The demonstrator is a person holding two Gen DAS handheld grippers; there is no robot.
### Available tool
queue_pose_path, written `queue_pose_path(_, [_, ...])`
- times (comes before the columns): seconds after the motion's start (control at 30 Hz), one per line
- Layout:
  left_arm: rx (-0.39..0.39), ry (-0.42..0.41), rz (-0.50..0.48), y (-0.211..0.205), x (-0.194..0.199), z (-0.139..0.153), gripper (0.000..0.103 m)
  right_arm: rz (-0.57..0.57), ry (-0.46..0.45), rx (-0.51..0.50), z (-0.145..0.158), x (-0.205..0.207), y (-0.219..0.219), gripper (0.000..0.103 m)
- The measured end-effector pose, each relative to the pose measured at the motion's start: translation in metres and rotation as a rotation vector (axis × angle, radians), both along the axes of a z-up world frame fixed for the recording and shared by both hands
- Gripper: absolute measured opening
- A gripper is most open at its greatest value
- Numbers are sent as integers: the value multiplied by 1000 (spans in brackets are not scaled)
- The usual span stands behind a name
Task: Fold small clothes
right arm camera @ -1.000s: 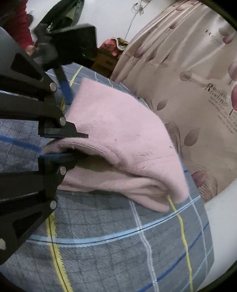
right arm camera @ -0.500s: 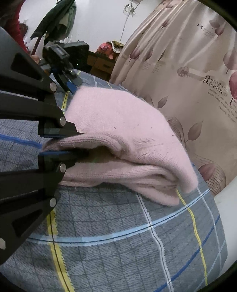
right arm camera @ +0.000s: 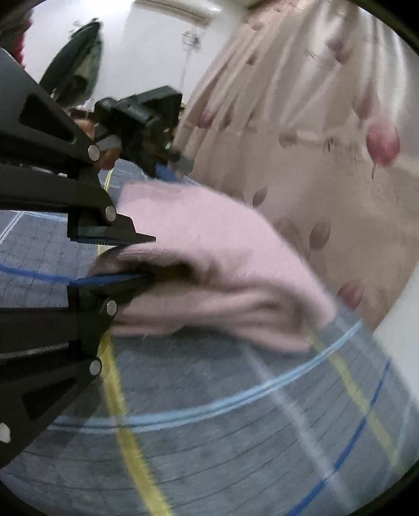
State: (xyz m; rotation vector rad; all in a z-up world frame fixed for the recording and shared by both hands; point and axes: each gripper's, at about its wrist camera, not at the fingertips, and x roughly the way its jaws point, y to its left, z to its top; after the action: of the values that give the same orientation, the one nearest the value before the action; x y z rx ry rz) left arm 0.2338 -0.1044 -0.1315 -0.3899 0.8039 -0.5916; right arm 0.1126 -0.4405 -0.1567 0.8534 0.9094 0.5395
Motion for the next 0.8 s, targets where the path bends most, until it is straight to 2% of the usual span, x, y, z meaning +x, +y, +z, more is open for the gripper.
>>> queue_pose_path(0.03, [15,-2,14,0,-3,-5,64,1,25,-1,-4,-1,0,10])
queue_pose_path(0.1, [23,36,3,3,-6,-23,64,-3,54,10,-9,-4,-2,5])
queue_pose_path(0.17, [-22,92,-2,7,-7,-40,64,5,68,7,-11,-4,-3,5])
queue_pose_path(0.2, [-70,88,5,14,-7,-41,64,22,63,-18,-8,-3,-2,5])
queue_pose_path(0.27, [-90,82,16,19,-10,-41,64,51,45,-54,3,-1,1,15])
queue_pose_path(0.37, [-101,85,17,20,-12,-42,64,11,2,-119,29,1,-5,22])
queue_pose_path(0.47, [-86,85,20,19,-14,-41,64,-16,-53,-102,49,14,-11,34])
queue_pose_path(0.57, [-89,86,24,17,-13,-40,64,-6,-44,-132,54,38,-3,35])
queue_pose_path(0.73, [-103,85,25,19,-13,-40,64,-8,21,-185,37,78,7,35])
queue_pose_path(0.8, [-115,83,25,21,-14,-41,64,-12,-3,-216,37,86,14,24])
